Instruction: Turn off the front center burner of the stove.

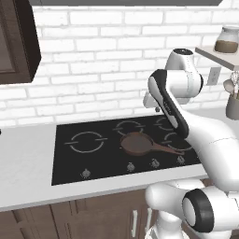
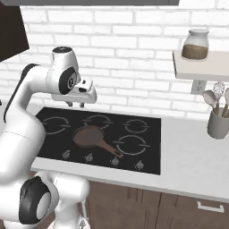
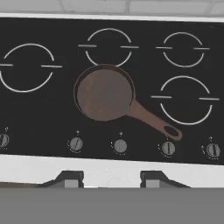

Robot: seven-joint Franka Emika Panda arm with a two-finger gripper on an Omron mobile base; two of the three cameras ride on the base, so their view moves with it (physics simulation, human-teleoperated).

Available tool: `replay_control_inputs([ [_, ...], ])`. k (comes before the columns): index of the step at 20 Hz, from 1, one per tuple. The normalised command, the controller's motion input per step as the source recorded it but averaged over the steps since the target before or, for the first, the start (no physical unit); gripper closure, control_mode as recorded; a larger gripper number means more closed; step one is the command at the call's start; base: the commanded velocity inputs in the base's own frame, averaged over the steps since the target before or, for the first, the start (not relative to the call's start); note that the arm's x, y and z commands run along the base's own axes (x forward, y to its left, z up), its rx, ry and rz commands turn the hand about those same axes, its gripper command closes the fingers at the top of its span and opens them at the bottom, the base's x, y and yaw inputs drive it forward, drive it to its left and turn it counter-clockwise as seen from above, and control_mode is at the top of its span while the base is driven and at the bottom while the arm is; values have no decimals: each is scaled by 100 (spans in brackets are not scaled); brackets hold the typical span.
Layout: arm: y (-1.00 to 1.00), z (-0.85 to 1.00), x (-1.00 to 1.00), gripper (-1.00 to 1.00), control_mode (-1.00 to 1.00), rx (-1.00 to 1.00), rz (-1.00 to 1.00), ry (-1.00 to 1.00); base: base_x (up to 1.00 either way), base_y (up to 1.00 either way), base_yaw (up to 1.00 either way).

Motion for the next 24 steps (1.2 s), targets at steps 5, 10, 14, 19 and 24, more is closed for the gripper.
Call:
replay_control_inputs([
  [5, 1, -5, -9, -100, -100, 0, 0, 0, 0, 0, 0],
  [10, 24, -37, -4, -100, -100, 0, 0, 2, 0, 0, 0],
  [14, 38, -51, -1, -100, -100, 0, 0, 2, 0, 0, 0],
  [19, 61, -73, 0, -100, -100, 0, 0, 7, 0, 0, 0],
  [24, 59, -73, 4, -100, -100, 0, 0, 9, 0, 0, 0],
])
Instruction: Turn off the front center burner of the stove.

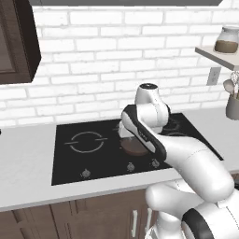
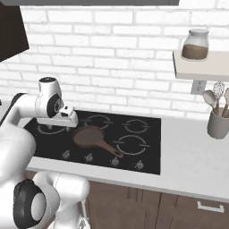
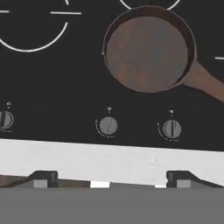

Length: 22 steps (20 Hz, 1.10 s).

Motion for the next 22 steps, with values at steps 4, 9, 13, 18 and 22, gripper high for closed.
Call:
replay_control_inputs([
  [4, 42, -47, 1, -100, -100, 0, 0, 0, 0, 0, 0],
  [9, 49, -46, 0, -100, -100, 0, 0, 0, 0, 0, 0],
  [13, 58, -49, 0, -100, -100, 0, 0, 0, 0, 0, 0],
  [18, 35, -72, 1, -100, -100, 0, 0, 3, 0, 0, 0],
  [22, -37, -53, 3, -100, -100, 0, -17, 1, 0, 0, 0],
])
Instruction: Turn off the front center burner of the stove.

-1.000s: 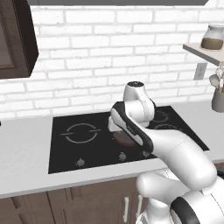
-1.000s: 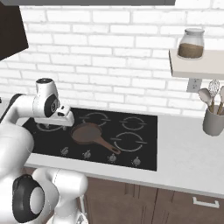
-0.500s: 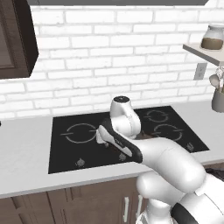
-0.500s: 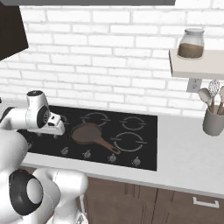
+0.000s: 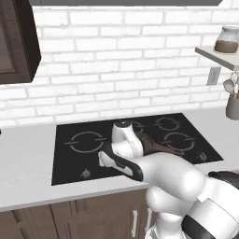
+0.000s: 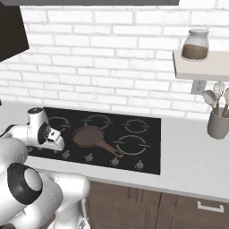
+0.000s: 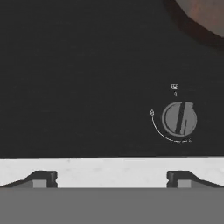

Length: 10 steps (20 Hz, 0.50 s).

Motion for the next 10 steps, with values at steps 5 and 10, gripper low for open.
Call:
replay_control_inputs([
  [5, -64, -21, 3, -100, -100, 2, -29, 3, 0, 0, 0],
  [10, -49, -2, 16, -100, -100, 5, -21, 0, 0, 0, 0],
])
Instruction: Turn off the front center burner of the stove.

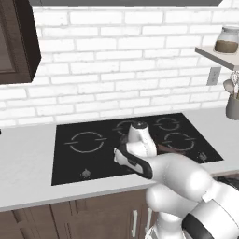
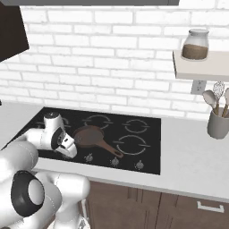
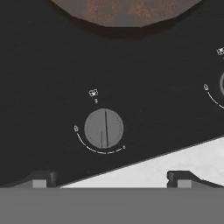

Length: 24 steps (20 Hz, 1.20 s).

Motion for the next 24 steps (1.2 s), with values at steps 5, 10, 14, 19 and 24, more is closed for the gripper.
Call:
replay_control_inputs([
  [5, 0, -22, 27, -100, -100, 0, -4, 0, 0, 0, 0],
  [10, 1, -20, 32, -100, -100, 0, -2, 0, 0, 0, 0],
  [14, 0, -1, 26, -100, -100, 0, -1, 0, 0, 0, 0],
  [19, 0, 0, 3, -100, -100, 0, 0, 0, 0, 0, 0],
  [24, 3, -4, -15, 100, -100, -1, 0, 0, 0, 0, 0],
])
